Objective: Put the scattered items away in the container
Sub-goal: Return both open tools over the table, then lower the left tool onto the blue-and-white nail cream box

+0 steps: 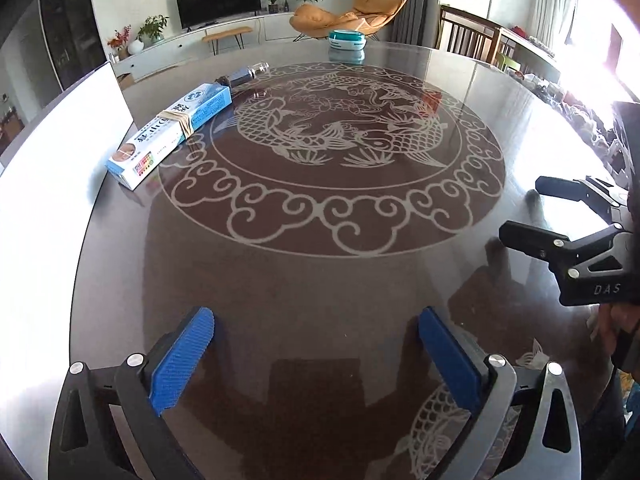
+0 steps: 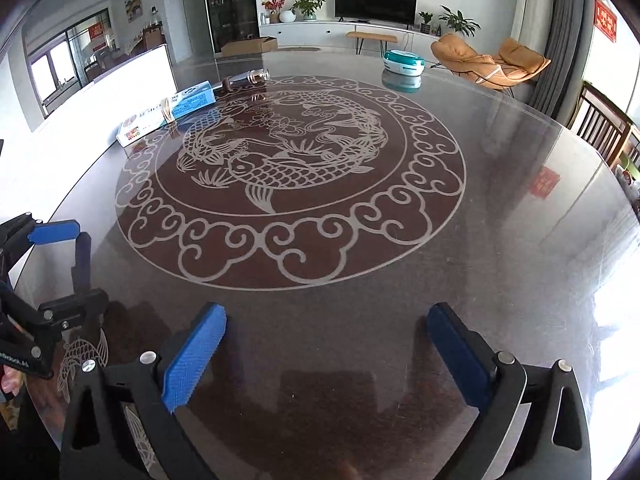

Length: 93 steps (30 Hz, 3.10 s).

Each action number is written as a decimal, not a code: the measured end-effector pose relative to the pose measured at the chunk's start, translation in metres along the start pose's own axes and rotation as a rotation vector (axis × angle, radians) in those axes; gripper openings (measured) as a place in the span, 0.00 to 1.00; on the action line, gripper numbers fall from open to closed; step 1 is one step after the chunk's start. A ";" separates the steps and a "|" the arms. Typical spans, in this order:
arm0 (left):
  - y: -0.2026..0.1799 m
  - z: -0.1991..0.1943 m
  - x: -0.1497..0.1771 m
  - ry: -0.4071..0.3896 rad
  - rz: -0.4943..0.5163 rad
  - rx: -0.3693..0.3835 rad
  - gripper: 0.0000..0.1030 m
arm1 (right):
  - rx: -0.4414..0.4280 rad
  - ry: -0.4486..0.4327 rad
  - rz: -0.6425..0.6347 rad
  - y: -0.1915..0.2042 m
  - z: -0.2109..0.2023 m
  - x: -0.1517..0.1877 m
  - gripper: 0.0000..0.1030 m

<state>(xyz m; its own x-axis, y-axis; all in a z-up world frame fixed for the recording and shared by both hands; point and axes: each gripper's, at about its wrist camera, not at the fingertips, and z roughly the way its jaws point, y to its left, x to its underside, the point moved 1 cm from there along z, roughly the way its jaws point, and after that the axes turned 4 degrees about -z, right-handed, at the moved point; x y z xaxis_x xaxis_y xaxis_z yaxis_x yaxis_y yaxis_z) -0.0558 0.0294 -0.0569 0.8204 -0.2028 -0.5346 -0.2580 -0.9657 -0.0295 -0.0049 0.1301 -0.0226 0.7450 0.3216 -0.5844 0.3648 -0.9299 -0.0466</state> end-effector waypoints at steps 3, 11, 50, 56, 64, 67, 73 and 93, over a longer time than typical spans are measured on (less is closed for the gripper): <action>0.005 0.006 -0.011 0.040 0.008 0.002 1.00 | 0.002 0.000 0.000 0.000 0.000 0.000 0.99; 0.030 0.019 -0.031 0.085 -0.019 -0.019 1.00 | 0.001 0.000 0.000 0.000 0.000 0.000 0.99; 0.102 0.057 -0.120 0.042 -0.097 -0.171 0.43 | 0.001 0.001 0.000 0.000 -0.001 0.000 0.99; 0.089 0.014 -0.053 0.002 -0.168 -0.201 0.43 | 0.001 0.001 0.000 0.000 -0.001 0.000 0.99; 0.074 0.002 -0.017 -0.015 -0.152 -0.192 0.87 | 0.002 0.001 0.002 0.000 -0.001 0.000 0.99; 0.080 0.003 -0.013 -0.023 -0.168 -0.169 0.91 | 0.002 0.001 0.002 0.000 -0.001 0.000 0.99; 0.088 0.005 -0.007 -0.032 -0.206 -0.137 1.00 | 0.002 0.002 0.002 0.000 0.000 0.000 0.99; 0.086 0.007 -0.008 -0.037 -0.200 -0.129 1.00 | -0.001 0.003 0.002 0.000 -0.001 0.000 1.00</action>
<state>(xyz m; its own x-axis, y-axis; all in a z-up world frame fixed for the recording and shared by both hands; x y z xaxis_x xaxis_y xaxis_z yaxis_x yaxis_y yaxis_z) -0.0881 -0.0508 -0.0608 0.8285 -0.0019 -0.5599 -0.0232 -0.9993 -0.0309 -0.0046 0.1305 -0.0221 0.7478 0.3199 -0.5818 0.3634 -0.9306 -0.0446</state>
